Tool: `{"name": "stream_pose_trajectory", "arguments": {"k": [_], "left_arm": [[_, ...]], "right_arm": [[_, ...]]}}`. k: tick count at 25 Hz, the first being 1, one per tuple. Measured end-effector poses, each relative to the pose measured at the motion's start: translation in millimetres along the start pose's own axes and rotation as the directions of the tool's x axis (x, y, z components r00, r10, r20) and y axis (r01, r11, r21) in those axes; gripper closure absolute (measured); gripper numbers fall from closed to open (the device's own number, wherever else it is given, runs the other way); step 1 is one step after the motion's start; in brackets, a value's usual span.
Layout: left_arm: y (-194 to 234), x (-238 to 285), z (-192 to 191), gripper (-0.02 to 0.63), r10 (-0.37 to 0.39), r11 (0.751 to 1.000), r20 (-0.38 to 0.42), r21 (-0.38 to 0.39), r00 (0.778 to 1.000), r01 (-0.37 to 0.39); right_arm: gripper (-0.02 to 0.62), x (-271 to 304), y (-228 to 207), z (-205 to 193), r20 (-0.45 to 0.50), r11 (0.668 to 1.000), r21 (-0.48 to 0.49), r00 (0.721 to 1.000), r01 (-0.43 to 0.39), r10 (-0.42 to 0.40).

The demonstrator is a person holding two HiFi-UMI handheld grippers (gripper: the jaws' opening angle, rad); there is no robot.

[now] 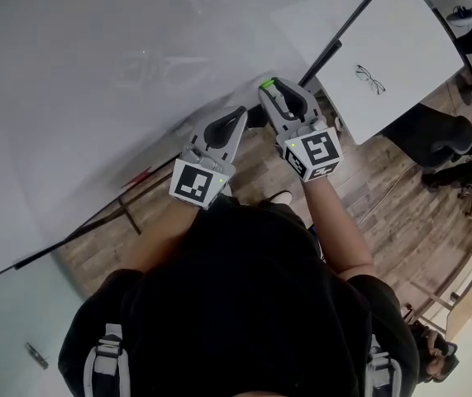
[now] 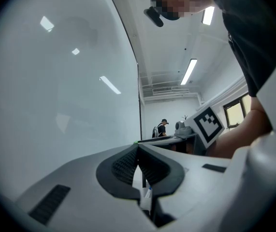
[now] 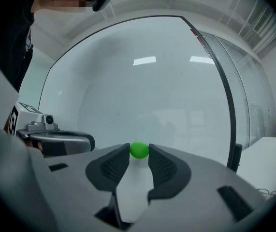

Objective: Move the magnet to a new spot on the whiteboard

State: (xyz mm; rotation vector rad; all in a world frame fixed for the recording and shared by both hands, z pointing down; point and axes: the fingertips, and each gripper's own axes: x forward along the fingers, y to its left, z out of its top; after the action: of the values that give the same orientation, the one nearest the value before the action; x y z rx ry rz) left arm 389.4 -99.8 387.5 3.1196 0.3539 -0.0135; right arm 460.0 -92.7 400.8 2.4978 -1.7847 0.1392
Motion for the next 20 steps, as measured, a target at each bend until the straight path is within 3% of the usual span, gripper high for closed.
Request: {"name": "stream_pose_trajectory", "arguments": {"k": [9,20], "left_arm": [[8.1,2.9,2.9,0.604,0.02,1.0,0.0,-0.008,1.0,-0.02],[10.7,2.7,-6.1,0.604,0.035,0.999,-0.014,-0.01,0.999,-0.035]], "right_arm": [[0.476,15.8,-2.9,-0.7,-0.015,1.0,0.012,1.0,-0.022,0.022],[0.476,21.9,-11.7,-10.1,-0.023,1.0,0.019,1.0,0.013,-0.013]]}}
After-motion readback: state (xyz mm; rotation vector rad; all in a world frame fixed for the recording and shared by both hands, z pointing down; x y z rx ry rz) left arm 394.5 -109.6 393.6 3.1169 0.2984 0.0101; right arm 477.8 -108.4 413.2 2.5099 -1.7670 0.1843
